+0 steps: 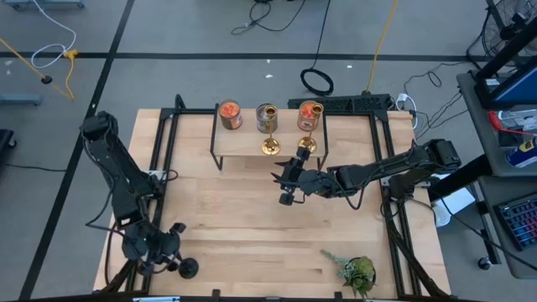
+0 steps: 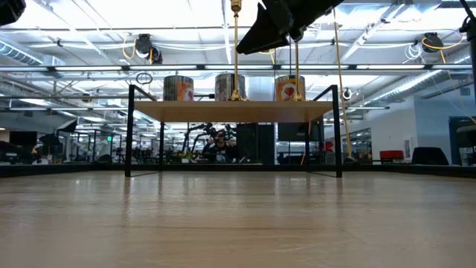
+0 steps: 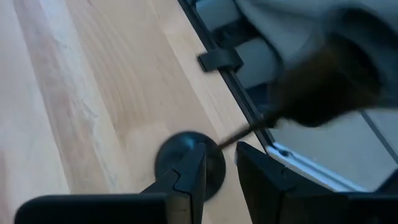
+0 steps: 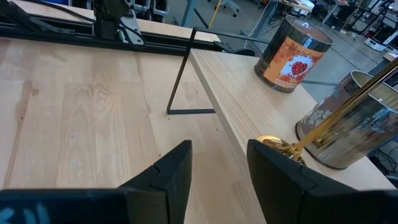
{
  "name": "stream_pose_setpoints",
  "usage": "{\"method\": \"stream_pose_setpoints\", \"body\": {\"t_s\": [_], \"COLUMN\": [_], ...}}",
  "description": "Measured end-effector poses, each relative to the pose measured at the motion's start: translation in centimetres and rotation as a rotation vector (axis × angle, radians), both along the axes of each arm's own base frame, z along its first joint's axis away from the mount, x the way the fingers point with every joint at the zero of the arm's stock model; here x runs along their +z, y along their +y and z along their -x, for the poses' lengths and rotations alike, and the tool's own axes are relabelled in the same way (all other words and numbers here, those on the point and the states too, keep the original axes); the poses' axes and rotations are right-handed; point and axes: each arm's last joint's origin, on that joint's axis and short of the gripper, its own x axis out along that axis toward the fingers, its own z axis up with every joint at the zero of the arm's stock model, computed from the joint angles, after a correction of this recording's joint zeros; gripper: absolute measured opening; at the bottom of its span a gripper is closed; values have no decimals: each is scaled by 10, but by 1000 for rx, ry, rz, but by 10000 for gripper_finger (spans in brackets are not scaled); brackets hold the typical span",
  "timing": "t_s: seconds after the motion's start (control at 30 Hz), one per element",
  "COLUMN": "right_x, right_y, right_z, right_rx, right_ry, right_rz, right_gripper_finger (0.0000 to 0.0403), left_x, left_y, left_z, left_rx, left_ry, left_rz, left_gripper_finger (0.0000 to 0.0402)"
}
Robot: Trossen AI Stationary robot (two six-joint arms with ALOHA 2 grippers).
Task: Pick & Place candle stick holders
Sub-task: Put the black candle holder on the shelf
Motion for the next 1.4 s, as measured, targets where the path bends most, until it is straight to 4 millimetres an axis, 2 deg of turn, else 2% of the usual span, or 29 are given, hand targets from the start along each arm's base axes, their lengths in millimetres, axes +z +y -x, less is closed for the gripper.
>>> {"method": "stream_pose_setpoints", "body": {"t_s": [0.23,0.5,0.83,1.13,1.4], "right_x": [0,0,0,2,4], "right_y": [0,0,0,0,0], "right_z": [0,0,0,-1,-1], "right_rx": [0,0,0,0,9], "right_ry": [0,0,-1,-22,-30], "right_rz": [0,0,0,-4,13], "right_gripper_finger": [153,153,153,153,153], "left_x": [-1,4,-16,-16,-16], "left_y": [-1,-4,-18,-22,-22], "left_z": [4,1,-4,-7,-7], "left_rx": [-1,6,-13,-2,7], "left_ry": [30,-65,-39,-135,-133], "left_rz": [1,20,-25,-51,-50], "left_gripper_finger": [92,92,92,92,92]}}
